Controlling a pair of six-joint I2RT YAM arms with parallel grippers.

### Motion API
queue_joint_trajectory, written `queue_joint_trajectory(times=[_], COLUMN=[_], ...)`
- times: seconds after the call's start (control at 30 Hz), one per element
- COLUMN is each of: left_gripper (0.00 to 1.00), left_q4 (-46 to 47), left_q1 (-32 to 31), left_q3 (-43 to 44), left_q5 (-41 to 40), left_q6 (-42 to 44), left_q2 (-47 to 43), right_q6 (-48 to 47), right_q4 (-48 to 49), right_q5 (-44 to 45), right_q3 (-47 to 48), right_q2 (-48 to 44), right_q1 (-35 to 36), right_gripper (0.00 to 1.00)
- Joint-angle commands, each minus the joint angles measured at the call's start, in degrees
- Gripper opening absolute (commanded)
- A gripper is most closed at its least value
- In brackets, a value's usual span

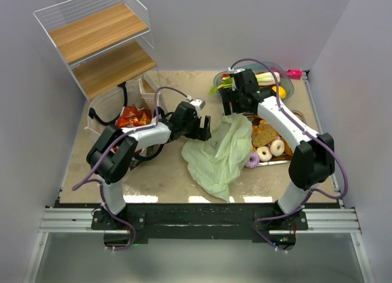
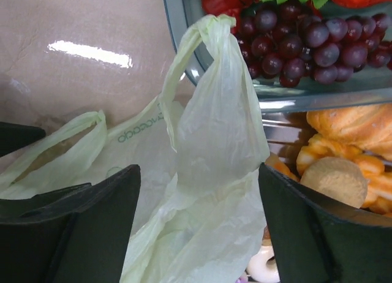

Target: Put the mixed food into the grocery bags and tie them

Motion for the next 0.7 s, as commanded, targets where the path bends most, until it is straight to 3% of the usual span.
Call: queue_joint_trajectory(times=[0.0, 0.07, 0.1, 0.2, 0.23, 0.47, 0.57, 0.67], left_gripper=[0.65, 0.48, 0.31, 0.04, 0.01, 0.00, 0.00, 0.00], left_q4=[6.3, 6.3, 6.1, 3.9, 2.6, -3.2, -3.6, -2.8], left_q1=[-0.5, -0.6, -0.5, -0.4, -0.4, -0.2, -0.1, 0.0], left_q3=[3.7, 3.5, 3.5, 3.2, 3.2, 4.5, 4.4, 1.9], left_q5=[4.3, 4.9, 4.6, 1.3, 0.5, -6.4, -4.2, 3.9], left_q6=[1.4, 2.3, 2.8, 4.9, 5.5, 15.6, 20.2, 27.5], left_q2=[1.8, 1.9, 1.6, -2.7, -6.1, -22.9, -28.2, -31.7], right_q6=[-0.5, -0.3, -0.1, 0.6, 0.9, 3.9, 5.4, 6.7], right_q4=[3.4, 3.1, 2.8, 1.8, 1.7, 2.4, 3.0, 4.0], right_q5=[-1.4, -2.7, -3.2, -4.4, -4.4, -5.4, -6.3, -10.9], right_q3=[1.3, 2.0, 2.7, 4.3, 4.8, 4.3, 2.2, -0.1], right_q2=[0.3, 0.5, 0.2, -1.3, -2.0, -9.1, -11.8, -14.4], right_q1=[0.0, 0.0, 0.0, 0.1, 0.0, 0.2, 0.2, 0.1], right_gripper=[0.65, 0.51, 0.32, 0.10, 0.07, 0.02, 0.00, 0.18])
